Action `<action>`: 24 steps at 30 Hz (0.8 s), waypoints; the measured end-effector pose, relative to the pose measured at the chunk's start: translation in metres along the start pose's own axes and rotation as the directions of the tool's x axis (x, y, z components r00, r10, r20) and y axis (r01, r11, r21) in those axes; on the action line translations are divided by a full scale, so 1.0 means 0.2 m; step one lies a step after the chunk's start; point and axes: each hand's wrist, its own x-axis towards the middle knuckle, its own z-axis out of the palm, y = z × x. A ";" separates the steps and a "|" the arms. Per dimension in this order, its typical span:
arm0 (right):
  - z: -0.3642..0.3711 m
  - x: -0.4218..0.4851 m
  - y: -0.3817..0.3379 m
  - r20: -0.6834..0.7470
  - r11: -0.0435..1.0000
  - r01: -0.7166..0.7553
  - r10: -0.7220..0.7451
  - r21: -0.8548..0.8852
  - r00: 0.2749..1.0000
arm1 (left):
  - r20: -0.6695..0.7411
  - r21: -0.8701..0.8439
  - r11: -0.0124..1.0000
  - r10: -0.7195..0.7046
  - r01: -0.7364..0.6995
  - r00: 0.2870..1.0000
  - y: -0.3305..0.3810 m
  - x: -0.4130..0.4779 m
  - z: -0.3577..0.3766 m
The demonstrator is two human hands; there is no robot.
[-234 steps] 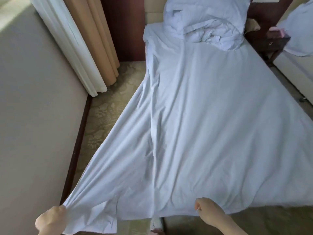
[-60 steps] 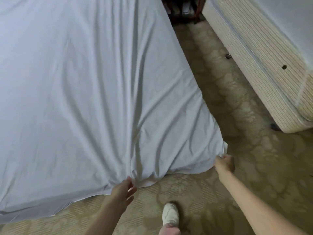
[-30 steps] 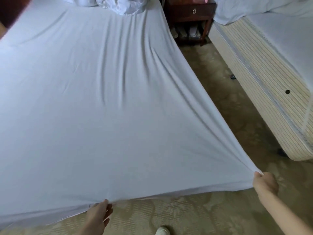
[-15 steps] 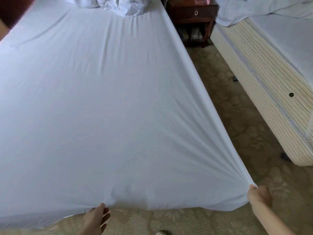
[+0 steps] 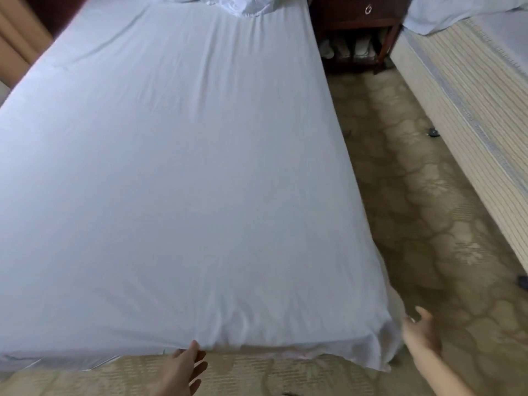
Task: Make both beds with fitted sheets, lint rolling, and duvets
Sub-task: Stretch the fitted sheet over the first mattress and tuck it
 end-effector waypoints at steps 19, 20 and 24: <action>0.85 -1.14 -0.43 0.343 0.441 0.870 -0.799 -0.222 0.493 | 0.464 0.465 0.165 0.792 -0.870 0.398 0.15 0.16 -0.68; 0.91 -1.22 -0.44 0.337 0.411 0.888 -0.822 -0.205 0.459 | 0.424 0.464 0.241 0.784 -0.852 0.453 0.15 0.20 -0.73; 1.14 -1.52 -0.51 0.479 0.276 0.955 -0.827 -0.112 0.295 | 0.181 0.541 0.271 0.887 -0.797 0.424 0.27 0.46 -1.08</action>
